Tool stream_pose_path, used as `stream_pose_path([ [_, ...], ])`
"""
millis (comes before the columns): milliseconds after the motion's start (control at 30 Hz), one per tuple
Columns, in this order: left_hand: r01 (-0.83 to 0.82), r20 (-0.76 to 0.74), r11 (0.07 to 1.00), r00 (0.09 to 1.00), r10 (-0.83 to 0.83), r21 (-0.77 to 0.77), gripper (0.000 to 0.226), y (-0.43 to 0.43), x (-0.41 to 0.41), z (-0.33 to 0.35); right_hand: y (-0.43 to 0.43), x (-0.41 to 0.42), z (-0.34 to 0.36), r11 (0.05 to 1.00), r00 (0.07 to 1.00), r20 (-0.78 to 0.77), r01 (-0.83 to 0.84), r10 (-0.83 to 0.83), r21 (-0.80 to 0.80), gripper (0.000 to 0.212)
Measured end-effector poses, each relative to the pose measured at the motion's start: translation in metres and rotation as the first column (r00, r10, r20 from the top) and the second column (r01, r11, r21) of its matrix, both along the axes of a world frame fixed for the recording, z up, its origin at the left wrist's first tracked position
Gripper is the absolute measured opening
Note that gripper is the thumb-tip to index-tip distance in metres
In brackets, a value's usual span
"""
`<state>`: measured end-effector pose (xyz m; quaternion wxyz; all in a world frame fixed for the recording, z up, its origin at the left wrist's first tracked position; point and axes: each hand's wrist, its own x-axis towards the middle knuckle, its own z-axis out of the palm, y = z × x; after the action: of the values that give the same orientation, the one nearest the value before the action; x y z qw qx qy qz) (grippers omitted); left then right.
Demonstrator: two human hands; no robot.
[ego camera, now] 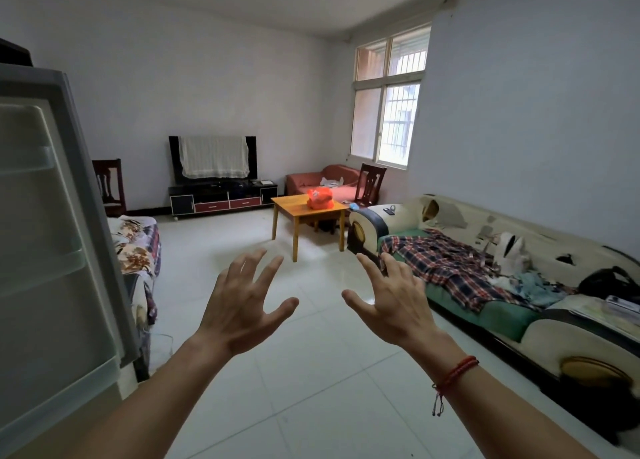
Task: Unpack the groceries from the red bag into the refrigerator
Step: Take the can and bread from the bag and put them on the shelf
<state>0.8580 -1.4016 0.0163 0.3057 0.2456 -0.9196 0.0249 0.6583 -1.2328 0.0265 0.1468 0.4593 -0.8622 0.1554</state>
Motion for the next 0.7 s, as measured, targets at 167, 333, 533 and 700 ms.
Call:
stream_pose_path([
  [167,0.011,-0.003,1.0,1.0,-0.011,-0.005,0.077,-0.006,-0.016,-0.003,-0.004,-0.01,0.0,1.0,1.0,0.002,0.009,-0.009,-0.001,0.087],
  [333,0.006,-0.009,1.0,1.0,-0.006,-0.024,0.077,-0.012,-0.034,-0.003,-0.007,-0.027,0.003,1.0,1.0,0.021,0.003,-0.003,0.006,0.081],
  [533,-0.03,0.006,0.999,1.0,0.03,-0.017,0.079,-0.033,-0.059,-0.009,-0.021,-0.052,0.002,1.0,0.999,0.036,-0.016,0.016,0.011,0.074],
  [700,-0.032,0.046,0.999,0.998,0.034,-0.041,0.078,-0.061,-0.096,-0.019,-0.055,-0.086,-0.007,0.999,0.998,0.048,-0.035,0.035,0.003,0.073],
])
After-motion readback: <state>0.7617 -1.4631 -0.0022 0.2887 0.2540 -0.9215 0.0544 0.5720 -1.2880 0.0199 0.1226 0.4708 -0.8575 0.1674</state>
